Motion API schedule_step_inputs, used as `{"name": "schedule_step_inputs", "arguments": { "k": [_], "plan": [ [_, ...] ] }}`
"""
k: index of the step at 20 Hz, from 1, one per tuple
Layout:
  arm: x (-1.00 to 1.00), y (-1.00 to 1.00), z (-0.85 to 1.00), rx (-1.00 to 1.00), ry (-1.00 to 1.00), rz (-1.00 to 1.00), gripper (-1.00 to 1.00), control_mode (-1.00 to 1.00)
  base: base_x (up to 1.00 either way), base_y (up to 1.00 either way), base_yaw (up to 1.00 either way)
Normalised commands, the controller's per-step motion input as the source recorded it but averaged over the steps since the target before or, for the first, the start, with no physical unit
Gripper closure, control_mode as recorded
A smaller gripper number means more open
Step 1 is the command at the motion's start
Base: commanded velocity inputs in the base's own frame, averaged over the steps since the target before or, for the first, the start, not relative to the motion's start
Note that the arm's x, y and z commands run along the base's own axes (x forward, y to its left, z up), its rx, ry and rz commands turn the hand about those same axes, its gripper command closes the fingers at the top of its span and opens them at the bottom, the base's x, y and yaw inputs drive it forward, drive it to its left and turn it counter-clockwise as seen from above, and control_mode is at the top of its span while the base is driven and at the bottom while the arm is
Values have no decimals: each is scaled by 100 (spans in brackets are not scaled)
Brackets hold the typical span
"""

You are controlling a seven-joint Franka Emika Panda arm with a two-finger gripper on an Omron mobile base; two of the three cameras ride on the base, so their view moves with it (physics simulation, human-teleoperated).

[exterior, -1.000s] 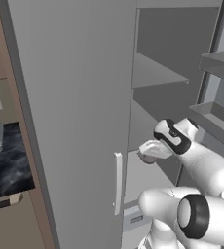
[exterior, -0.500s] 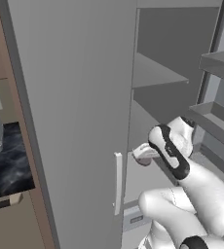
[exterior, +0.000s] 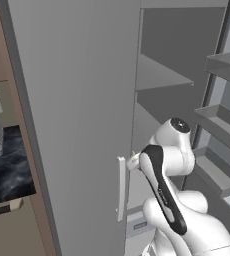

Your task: Take the potato and eggplant out of the freezer and place them in the tupperware container on the counter. Then put the tupperware containing the vegetables back in the freezer.

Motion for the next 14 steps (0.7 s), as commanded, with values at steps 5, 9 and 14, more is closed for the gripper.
{"name": "schedule_step_inputs", "arguments": {
  "k": [5, 9, 14],
  "plan": [
    [-62, 4, 86, -13, -15, -9, 100, -100, 0, 0, 0],
    [-62, 0, 82, -5, -7, -11, 100, -100, 0, 0, 0],
    [-64, 0, 62, 0, -1, -13, 100, -100, 0, 0, 0]
  ]
}}
